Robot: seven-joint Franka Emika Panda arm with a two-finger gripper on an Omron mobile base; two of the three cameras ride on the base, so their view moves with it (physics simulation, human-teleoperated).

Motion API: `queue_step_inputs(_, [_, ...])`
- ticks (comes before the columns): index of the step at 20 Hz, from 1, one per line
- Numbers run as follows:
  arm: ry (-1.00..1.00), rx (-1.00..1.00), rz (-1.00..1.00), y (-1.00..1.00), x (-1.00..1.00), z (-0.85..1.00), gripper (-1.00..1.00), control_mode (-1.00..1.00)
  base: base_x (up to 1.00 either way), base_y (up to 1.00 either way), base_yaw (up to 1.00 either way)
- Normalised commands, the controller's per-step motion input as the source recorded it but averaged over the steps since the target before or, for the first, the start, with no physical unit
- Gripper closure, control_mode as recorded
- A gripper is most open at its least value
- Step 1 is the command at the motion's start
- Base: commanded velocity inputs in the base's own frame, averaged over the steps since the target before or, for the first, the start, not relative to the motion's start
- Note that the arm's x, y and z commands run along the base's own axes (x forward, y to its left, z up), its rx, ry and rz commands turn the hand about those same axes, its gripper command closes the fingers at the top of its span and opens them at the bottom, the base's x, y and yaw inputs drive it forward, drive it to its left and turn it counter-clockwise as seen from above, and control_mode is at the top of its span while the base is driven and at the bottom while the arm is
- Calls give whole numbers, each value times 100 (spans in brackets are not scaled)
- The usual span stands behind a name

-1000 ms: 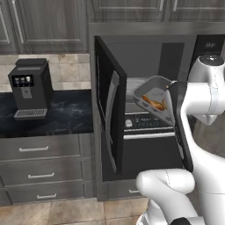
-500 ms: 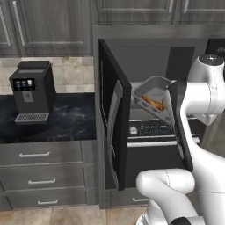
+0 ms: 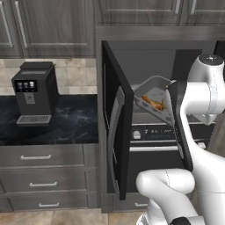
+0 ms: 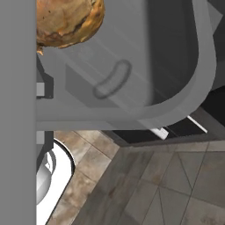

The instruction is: Place the tupperware containing the chicken drumstick and onion meal in the microwave. Close the microwave door and press the start button to reheat the meal.

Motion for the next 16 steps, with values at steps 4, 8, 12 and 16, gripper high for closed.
queue_step_inputs(4, [0,0,6,-6,18,-22,100,-100,7,-2,2])
queue_step_inputs(8, [6,0,3,-1,26,-23,100,-100,0,0,0])
queue_step_inputs(12, [5,0,0,-3,29,-23,100,-100,0,0,0])
queue_step_inputs(16, [8,0,0,-6,36,-25,100,-100,0,0,0])
